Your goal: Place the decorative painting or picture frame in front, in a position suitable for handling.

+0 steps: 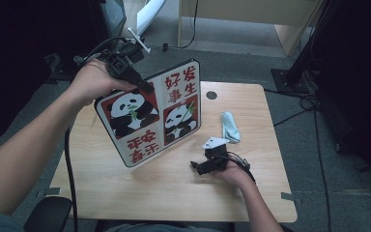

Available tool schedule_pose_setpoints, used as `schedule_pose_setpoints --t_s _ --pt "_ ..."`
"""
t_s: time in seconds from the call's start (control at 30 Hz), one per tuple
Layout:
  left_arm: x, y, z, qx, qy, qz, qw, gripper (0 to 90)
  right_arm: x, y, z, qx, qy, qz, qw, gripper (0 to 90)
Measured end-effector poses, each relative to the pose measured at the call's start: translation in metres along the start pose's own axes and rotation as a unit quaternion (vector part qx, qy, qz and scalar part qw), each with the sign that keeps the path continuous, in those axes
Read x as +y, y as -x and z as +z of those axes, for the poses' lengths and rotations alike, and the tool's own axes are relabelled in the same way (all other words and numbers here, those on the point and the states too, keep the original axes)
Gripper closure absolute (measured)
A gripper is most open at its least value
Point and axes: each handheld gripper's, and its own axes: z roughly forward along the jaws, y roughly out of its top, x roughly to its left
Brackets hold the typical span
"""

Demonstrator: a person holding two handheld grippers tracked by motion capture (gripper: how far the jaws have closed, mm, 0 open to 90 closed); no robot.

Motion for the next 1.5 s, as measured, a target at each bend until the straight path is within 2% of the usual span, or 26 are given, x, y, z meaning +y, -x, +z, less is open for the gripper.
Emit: schedule_pose_setpoints --t_s 0.73,1.07,1.27,1.5 --pt "-0.008 0.018 0.024 -0.018 -0.002 0.005 0.9998 81.7 0.0 0.0 0.0 0.0 -0.001 -0.001 1.0 0.0" --pt "-0.009 0.013 0.031 -0.022 -0.004 -0.008 0.9997 81.6 0.0 0.0 0.0 0.0 0.0 -0.001 1.0 0.0" --pt "-0.009 0.003 0.032 -0.029 -0.005 -0.027 0.9992 81.6 0.0 0.0 0.0 0.001 -0.001 -0.002 1.0 0.0" --pt "-0.01 -0.003 0.032 -0.035 -0.006 -0.033 0.9988 81.3 0.0 0.0 0.0 0.001 -0.001 -0.002 1.0 0.0"
